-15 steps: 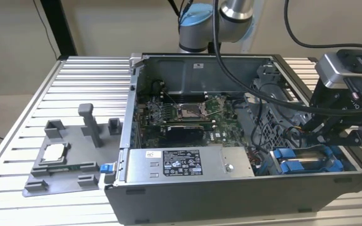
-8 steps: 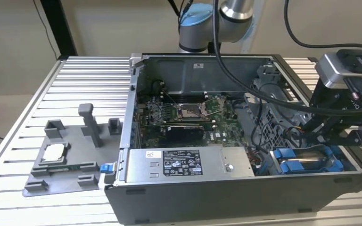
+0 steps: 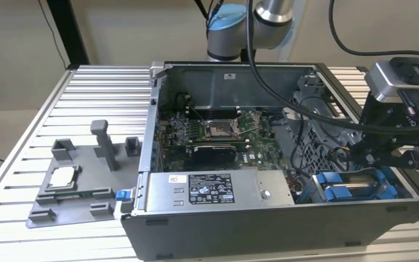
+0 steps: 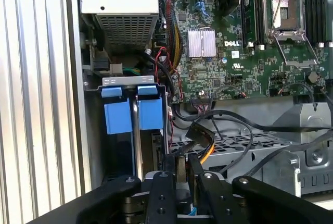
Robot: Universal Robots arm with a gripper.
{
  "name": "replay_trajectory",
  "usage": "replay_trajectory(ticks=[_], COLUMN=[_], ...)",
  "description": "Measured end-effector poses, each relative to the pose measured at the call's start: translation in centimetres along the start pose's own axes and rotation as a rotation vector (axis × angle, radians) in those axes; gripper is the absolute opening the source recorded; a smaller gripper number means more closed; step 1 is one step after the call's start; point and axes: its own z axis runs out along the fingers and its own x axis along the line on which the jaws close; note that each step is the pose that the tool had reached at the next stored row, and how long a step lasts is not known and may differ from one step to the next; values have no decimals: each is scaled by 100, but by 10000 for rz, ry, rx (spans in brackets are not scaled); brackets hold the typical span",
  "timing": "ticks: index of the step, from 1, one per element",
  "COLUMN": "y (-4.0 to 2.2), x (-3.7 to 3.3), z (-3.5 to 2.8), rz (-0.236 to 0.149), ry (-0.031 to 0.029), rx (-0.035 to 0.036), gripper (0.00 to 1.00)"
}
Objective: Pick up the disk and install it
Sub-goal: 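Insert the disk into the insertion slot, then insert the first disk wire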
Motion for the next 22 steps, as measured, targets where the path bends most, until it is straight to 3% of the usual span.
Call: replay_trajectory(ticks=[5, 7, 8, 14, 15, 22], y=[16, 34, 47, 104, 134, 140], x=[-3, -3, -2, 2, 5, 6], z=[-11, -18, -18, -15, -14, -13], rz=[-5, -28, -54, -245, -252, -254], ry=[-3, -15, -28, -111, -114, -116], rx=[28, 155, 295, 1326, 1374, 1405], gripper=[0, 0, 0, 0, 0, 0])
